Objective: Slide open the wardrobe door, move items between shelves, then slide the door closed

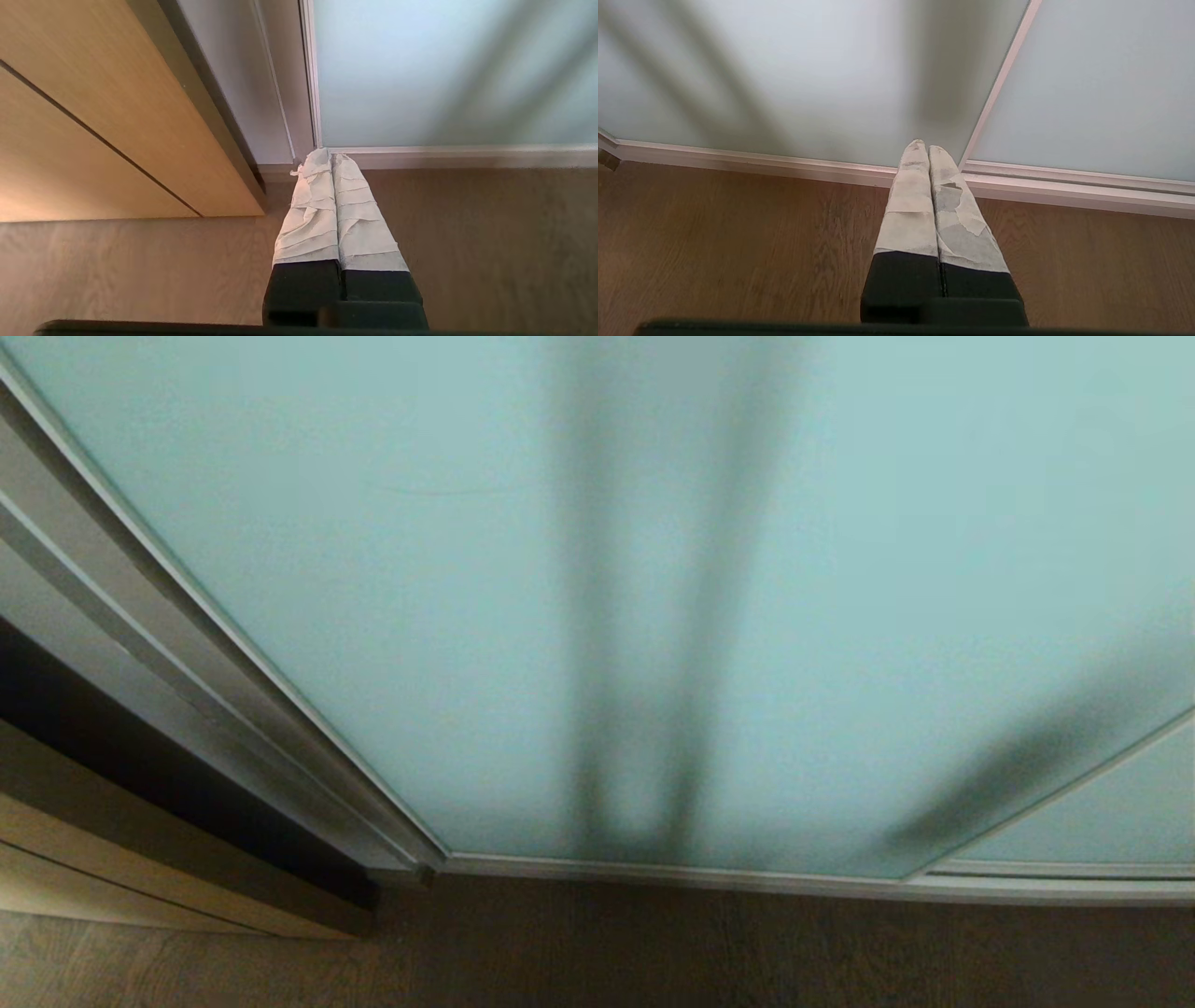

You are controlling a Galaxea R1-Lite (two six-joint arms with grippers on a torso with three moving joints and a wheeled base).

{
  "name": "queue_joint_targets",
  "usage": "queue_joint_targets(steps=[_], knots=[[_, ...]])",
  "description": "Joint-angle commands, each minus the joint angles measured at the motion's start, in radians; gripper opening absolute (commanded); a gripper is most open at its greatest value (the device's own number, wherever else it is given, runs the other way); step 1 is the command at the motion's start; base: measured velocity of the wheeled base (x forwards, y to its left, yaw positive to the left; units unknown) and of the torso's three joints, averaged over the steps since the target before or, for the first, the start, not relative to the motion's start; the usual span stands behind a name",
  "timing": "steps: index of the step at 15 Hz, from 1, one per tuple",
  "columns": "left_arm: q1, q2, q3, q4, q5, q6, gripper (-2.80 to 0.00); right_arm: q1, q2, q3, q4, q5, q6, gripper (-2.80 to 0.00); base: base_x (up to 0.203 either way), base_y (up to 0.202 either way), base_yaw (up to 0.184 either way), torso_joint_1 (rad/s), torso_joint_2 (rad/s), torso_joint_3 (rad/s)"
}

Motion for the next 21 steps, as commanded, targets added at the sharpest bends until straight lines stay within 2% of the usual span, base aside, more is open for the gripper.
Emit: queue_joint_targets(steps=[1,21], knots=[[0.000,0.000,0.004,0.009,0.004,-0.017,-2.80,0.000,0.000,0.000,-0.001,0.000,0.000,-2.80,0.000,0.000,0.000,0.000,0.00,0.000],[0.000,0.000,0.004,0.009,0.004,-0.018,-2.80,0.000,0.001,0.000,-0.002,-0.003,0.007,-2.80,0.000,0.000,0.000,0.000,0.00,0.000]])
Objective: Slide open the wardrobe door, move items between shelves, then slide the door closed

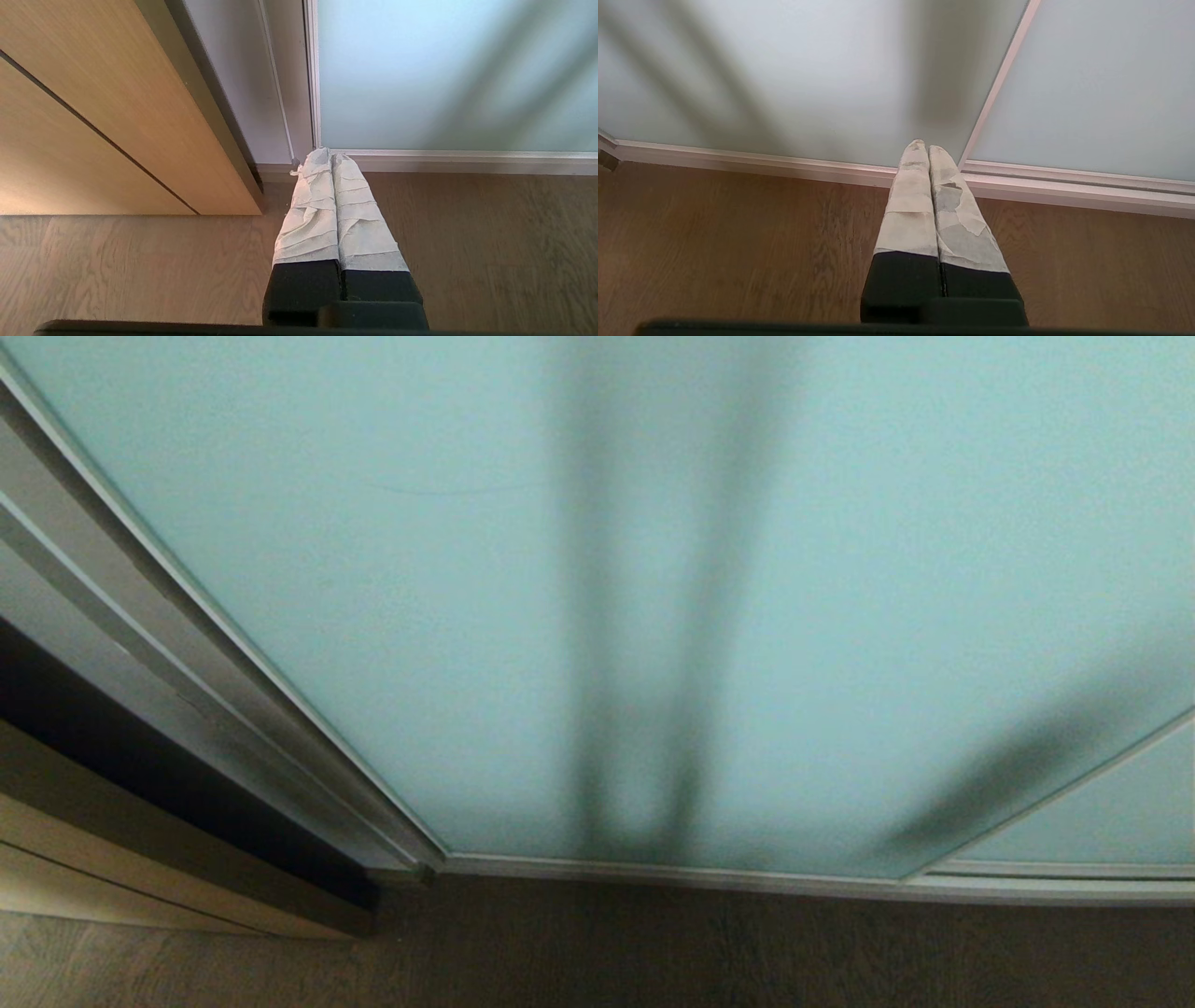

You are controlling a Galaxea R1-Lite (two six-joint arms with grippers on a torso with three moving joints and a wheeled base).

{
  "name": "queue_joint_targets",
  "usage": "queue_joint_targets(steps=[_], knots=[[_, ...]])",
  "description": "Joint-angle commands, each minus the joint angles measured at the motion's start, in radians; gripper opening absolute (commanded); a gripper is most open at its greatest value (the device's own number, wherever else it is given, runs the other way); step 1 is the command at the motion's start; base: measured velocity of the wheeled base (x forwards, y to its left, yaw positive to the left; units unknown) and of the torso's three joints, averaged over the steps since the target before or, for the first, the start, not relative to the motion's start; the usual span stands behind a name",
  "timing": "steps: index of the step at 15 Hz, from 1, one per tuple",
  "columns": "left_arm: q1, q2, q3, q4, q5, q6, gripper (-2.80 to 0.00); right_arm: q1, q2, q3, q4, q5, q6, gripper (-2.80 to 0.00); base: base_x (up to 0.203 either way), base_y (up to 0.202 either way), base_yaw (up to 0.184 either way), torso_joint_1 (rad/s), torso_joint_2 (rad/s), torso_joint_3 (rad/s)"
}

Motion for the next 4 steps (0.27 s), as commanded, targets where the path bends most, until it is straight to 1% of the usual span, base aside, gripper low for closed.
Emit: queue_joint_targets(steps=[1,4], knots=[[0.000,0.002,0.000,0.000,0.000,0.000,-2.80,0.000,0.000,0.000,-0.001,0.000,0.000,-2.80,0.000,0.000,0.000,0.000,0.00,0.000],[0.000,0.002,0.000,0.000,0.000,0.000,-2.80,0.000,0.000,0.000,0.001,0.001,0.001,-2.80,0.000,0.000,0.000,0.000,0.00,0.000]])
